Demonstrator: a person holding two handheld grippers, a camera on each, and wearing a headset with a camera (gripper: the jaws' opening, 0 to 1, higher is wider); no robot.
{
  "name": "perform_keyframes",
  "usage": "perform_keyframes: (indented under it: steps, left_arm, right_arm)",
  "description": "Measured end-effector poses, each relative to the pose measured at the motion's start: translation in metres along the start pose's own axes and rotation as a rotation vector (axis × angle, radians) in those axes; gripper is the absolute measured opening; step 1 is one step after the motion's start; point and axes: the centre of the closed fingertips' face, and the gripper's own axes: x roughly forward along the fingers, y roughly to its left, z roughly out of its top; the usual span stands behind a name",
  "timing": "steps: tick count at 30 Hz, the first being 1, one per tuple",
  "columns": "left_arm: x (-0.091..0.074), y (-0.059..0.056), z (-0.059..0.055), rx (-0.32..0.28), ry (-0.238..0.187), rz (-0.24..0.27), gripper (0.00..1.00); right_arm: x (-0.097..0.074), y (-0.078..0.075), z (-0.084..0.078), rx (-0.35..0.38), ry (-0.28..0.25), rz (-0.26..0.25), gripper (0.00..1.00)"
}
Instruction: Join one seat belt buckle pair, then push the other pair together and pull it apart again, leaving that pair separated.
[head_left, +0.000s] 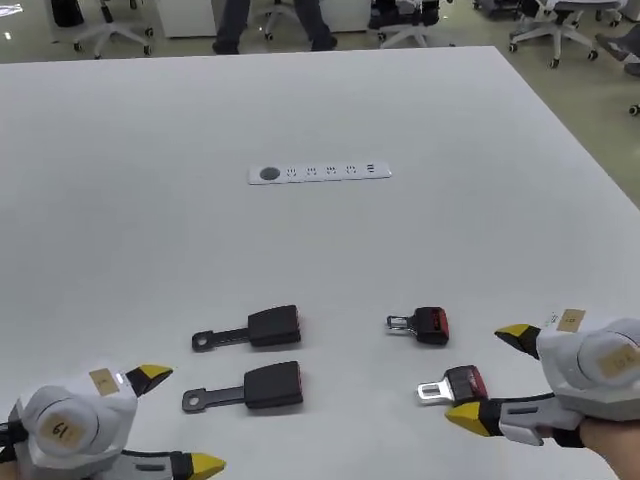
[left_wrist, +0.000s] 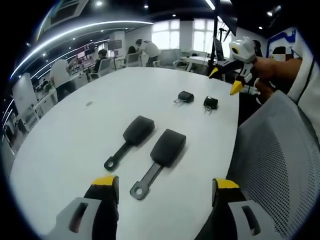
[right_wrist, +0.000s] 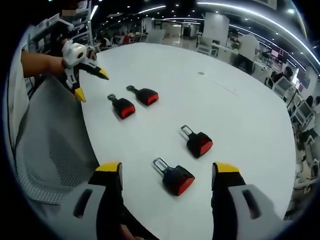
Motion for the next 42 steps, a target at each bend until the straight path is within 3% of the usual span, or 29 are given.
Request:
perform_keyframes:
  steps: [7, 9, 13, 18, 20, 24, 29, 33, 35, 42]
  left_arm:
    - [0.023, -0.003, 0.01, 0.095, -0.001, -0.066, 0.63]
    - [0.032, -0.004, 0.012, 0.118, 0.038, -0.076, 0.62]
    - [0.04, -0.003, 0.018, 0.158, 0.062, -0.096, 0.61]
    - [0.053, -0.002, 0.026, 0.192, 0.08, -0.119, 0.59]
    - [0.058, -0.004, 0.027, 0.197, 0.089, -0.138, 0.57]
    - [0.067, -0.004, 0.025, 0.212, 0.104, -0.154, 0.53]
    - [0.074, -0.001, 0.02, 0.226, 0.135, -0.172, 0.5]
    - [0.077, 0.002, 0.015, 0.247, 0.156, -0.19, 0.45]
    - [0.078, 0.003, 0.016, 0.258, 0.154, -0.2, 0.37]
    - [0.089, -0.003, 0.017, 0.306, 0.178, -0.249, 0.37]
  right_arm:
    - [0.013, -0.005, -0.008, -0.073, 0.023, 0.053, 0.64]
    - [0.018, -0.009, -0.012, -0.091, 0.036, 0.071, 0.63]
    - [0.026, -0.015, -0.015, -0.143, 0.056, 0.095, 0.61]
    - [0.037, -0.011, -0.025, -0.226, 0.105, 0.186, 0.51]
    - [0.044, -0.015, -0.032, -0.265, 0.132, 0.185, 0.52]
    - [0.047, -0.014, -0.036, -0.31, 0.157, 0.221, 0.5]
    - [0.05, -0.023, -0.054, -0.361, 0.225, 0.247, 0.5]
    - [0.048, -0.023, -0.06, -0.37, 0.236, 0.285, 0.44]
    - [0.049, -0.024, -0.061, -0.377, 0.245, 0.29, 0.45]
    - [0.053, -0.016, -0.063, -0.411, 0.266, 0.35, 0.38]
